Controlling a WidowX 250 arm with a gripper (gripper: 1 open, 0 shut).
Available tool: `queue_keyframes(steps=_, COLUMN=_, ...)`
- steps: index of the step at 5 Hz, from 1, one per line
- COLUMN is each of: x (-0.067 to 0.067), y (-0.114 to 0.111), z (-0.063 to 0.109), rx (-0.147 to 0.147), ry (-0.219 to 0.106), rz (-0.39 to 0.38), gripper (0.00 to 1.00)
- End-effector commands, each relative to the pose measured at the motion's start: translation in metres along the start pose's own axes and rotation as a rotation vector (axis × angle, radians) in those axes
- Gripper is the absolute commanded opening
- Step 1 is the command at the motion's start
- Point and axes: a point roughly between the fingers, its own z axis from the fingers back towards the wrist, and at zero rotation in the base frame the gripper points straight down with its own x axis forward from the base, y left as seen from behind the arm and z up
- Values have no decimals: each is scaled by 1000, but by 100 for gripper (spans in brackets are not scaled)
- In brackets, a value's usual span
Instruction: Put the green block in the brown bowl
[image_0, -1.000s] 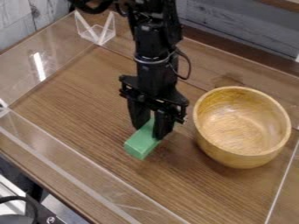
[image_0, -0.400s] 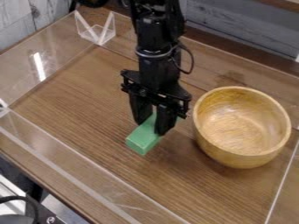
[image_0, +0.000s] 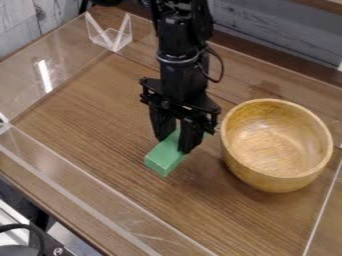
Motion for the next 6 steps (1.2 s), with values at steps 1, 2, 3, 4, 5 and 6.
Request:
queue_keyframes(steps=1, x=10, y=-5, z=22, rx=9, ry=-85, rz=-23, gripper=0)
queue_keyframes(steps=2, x=10, y=-7, z=24, rx=9, ry=-89, rz=-29, gripper=0)
queue_keyframes(steps=3, x=12, y=-12, z=27, rx=7, ry=-98, rz=-37, gripper=0)
queue_keyframes(steps=4, x=15, y=-18, z=31, rx=5, ry=-111, rz=-45, gripper=0)
queue_keyframes(steps=5, x=17, y=-22, z=34, rx=2, ry=-120, rz=-53, gripper=0)
queue_keyframes(steps=6, x=18, y=-26, z=36, rx=1, ry=-126, rz=-60, gripper=0)
